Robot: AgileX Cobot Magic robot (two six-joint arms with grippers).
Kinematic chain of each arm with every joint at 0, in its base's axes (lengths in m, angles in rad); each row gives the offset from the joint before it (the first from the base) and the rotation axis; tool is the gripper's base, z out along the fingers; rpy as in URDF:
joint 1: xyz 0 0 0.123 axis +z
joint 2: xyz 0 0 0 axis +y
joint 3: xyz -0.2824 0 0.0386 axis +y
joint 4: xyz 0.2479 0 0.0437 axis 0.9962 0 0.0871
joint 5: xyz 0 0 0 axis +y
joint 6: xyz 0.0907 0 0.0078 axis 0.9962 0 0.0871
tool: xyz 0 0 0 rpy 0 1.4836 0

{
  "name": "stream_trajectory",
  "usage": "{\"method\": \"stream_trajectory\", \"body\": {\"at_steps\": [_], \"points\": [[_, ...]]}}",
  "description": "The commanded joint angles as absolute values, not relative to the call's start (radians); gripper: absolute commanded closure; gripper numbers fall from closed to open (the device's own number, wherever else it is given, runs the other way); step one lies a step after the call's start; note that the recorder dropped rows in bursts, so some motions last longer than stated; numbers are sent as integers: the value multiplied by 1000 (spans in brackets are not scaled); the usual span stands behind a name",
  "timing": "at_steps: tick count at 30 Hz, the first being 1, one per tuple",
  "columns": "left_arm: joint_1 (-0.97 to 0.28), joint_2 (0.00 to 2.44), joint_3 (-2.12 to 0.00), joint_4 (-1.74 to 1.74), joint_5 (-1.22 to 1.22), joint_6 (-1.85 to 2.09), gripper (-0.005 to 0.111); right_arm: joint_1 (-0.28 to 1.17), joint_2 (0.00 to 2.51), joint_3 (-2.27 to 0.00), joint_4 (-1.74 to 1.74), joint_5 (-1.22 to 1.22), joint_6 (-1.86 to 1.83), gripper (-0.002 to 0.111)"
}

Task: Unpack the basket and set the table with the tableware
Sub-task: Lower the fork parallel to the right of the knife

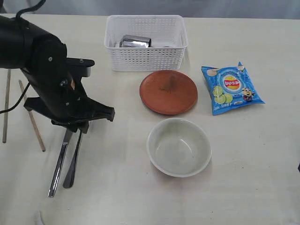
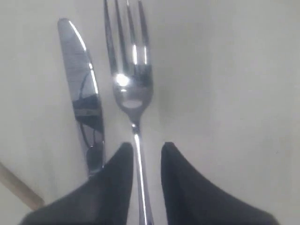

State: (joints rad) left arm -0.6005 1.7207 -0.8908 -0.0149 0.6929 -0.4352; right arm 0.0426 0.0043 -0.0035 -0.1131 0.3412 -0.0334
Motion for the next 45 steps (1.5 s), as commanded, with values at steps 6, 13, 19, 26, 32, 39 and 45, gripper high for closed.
{"method": "stream_trajectory", "body": {"at_steps": [6,13,19,26,32,39,45], "points": [[-605,1732,-857,-7,609,-457,68,42,0,0,-119,339,-33,109],[-605,1769,-857,-7,560,-453,77,42,0,0,-119,339,-33,109],[-605,1769,-857,-7,565,-461,83,42,0,0,-119,339,-33,109],[-605,1769,-857,-7,584,-471,83,42,0,0,-119,339,-33,109],[-605,1769,-855,-9,584,-471,83,42,0,0,-119,339,-33,109],[-605,1769,-802,0,516,-471,83,42,0,0,-119,339,-33,109],[-605,1769,-797,-11,468,-471,83,42,0,0,-119,339,-33,109]]}}
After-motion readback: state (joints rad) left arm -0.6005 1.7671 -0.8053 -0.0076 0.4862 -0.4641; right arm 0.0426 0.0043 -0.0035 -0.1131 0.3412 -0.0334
